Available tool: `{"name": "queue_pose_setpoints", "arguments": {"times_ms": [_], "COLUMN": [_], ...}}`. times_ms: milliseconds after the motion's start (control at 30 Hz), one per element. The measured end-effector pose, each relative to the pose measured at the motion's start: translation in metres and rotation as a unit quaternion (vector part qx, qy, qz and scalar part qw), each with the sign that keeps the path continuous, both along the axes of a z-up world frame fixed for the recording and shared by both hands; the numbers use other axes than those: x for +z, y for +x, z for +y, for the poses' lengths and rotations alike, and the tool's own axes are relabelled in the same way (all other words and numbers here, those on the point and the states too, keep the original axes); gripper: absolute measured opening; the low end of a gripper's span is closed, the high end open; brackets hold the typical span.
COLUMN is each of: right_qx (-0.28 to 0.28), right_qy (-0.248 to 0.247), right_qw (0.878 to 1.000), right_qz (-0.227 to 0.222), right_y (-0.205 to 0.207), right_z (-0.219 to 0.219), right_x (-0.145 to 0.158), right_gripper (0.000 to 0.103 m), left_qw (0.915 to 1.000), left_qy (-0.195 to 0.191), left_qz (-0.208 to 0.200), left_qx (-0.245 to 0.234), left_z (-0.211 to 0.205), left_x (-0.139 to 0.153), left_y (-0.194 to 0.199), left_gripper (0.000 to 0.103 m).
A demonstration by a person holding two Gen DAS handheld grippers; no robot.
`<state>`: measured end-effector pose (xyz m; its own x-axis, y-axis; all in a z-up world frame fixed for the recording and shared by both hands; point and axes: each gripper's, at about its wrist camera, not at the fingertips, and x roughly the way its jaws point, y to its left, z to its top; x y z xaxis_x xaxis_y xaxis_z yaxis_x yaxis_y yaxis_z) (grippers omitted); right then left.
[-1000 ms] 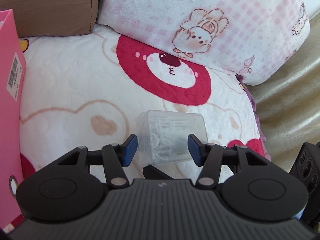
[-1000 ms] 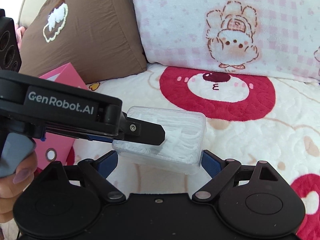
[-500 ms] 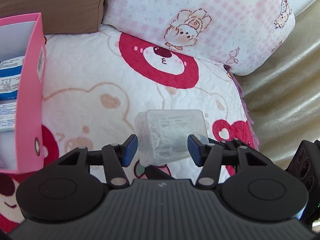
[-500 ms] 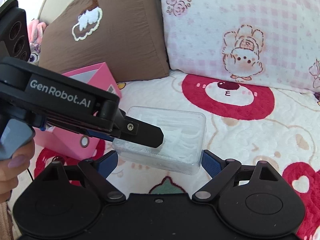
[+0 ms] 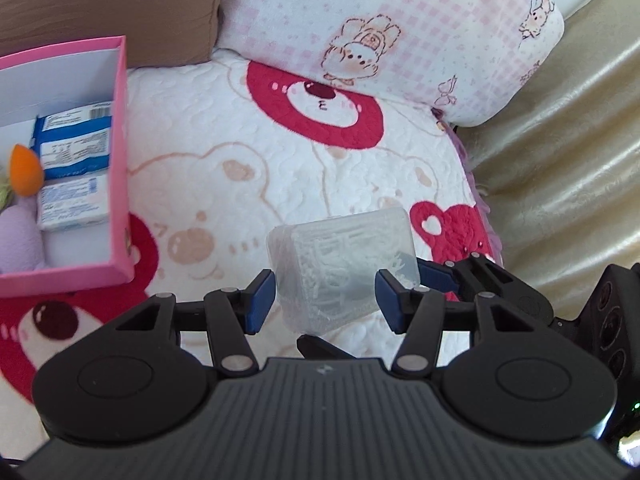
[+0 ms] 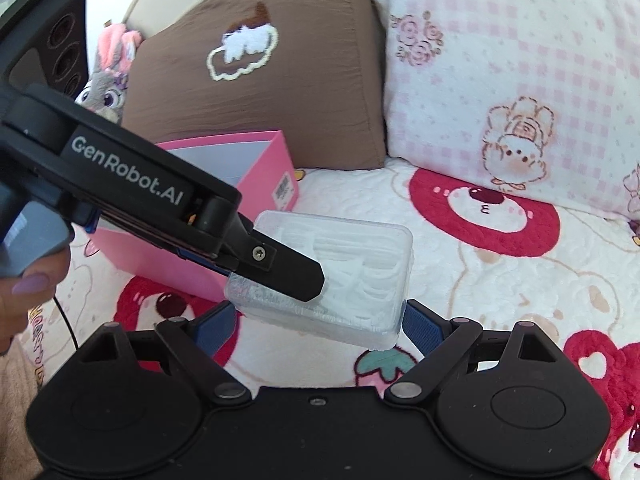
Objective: Organize objects
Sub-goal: 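Lift the floss-pick case with the left tool and carry it to the pink box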
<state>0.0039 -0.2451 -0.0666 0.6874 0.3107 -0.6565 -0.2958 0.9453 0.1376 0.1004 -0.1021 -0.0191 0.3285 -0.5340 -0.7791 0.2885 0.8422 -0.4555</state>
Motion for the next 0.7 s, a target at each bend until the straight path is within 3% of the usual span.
{"name": "queue_pose_setpoints", "arguments": {"times_ms": [167, 433, 700], "right_qx": [0.019, 0.029, 0.039], "right_qy": [-0.006, -0.019, -0.054], "right_qw": [1.0, 0.999, 0.997], "right_qz": [-0.006, -0.023, -0.045], "right_y": [-0.012, -0.023, -0.031], "right_z": [0.02, 0.046, 0.07], "right_x": [0.014, 0.046, 0.058], "right_gripper": [0.092, 0.092, 0.092], "left_qw": [0.9999, 0.9992, 0.9978], "left_qy": [0.012, -0.02, -0.045], "left_qz": [-0.005, -0.031, -0.046], "left_qx": [0.0, 0.016, 0.018], "left_z": [0.019, 0.053, 0.078], "left_x": [0.017, 0.041, 0.048], "left_y": [-0.016, -0.03, -0.037], "left_gripper": [0.054, 0.054, 0.054]}}
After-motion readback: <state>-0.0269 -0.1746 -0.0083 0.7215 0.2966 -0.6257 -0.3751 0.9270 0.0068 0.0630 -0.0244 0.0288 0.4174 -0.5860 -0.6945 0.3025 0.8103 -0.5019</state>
